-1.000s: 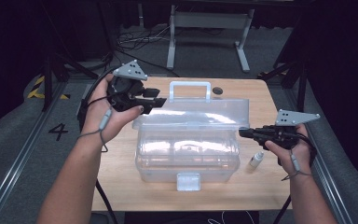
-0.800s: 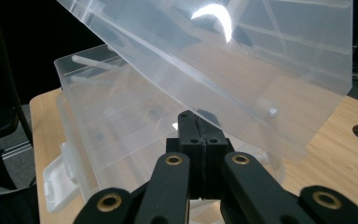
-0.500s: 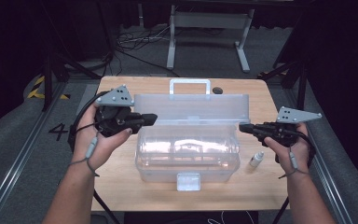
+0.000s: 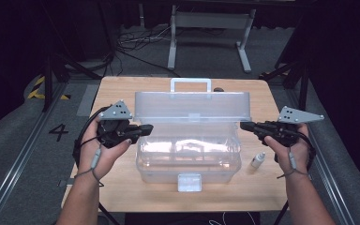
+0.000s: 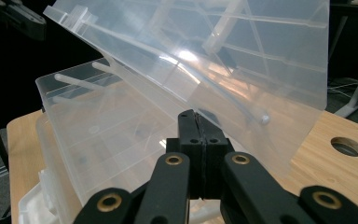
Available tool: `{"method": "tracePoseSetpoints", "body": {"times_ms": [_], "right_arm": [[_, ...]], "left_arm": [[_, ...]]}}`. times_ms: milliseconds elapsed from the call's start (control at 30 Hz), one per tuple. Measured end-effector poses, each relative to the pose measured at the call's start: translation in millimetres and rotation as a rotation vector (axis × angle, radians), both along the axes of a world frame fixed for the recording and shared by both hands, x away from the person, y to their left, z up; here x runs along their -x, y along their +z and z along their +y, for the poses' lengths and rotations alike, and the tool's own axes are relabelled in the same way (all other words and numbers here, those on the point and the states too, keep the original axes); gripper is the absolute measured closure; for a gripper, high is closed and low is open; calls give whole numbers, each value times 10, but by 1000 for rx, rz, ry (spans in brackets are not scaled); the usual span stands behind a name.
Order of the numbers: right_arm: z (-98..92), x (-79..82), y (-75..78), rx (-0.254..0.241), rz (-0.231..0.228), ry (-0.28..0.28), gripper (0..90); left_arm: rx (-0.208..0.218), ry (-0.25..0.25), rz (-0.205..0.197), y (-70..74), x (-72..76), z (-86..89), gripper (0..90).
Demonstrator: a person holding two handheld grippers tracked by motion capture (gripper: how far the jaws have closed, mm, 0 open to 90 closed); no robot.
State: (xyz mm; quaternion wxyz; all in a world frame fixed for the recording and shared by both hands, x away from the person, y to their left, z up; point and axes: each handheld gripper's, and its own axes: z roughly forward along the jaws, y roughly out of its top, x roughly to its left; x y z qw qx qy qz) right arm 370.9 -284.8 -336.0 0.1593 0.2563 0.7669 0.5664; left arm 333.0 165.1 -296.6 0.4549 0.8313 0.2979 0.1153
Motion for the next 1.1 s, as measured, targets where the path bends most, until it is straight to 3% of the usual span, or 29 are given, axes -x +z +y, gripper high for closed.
{"method": "tracePoseSetpoints", "body": {"times_ms": [67,133,200,400,533,600,700,1100], "right_arm": [[2,0,-1,-2,-1,-4,900],[7,0,-1,-5,-2,-5,900],[11,-2,-2,-4,-5,-9,900],[34,-9,-12,-5,-7,-14,900],[50,-18,-21,-6,-7,-14,900],[56,-19,-25,-8,-8,-17,900],[62,-19,-33,-14,-8,-13,900],[104,43,-21,-1,-15,-44,880]], "left_arm": [[16,11,3,-60,-14,15,897],[-18,42,6,-114,-49,21,897],[-15,72,11,-161,-72,31,897],[29,68,30,-290,-199,75,887],[24,121,-14,-323,-232,95,894],[2,164,-54,-317,-233,114,895],[23,165,-57,-320,-245,134,897],[21,149,-63,-288,-323,176,898]]}}
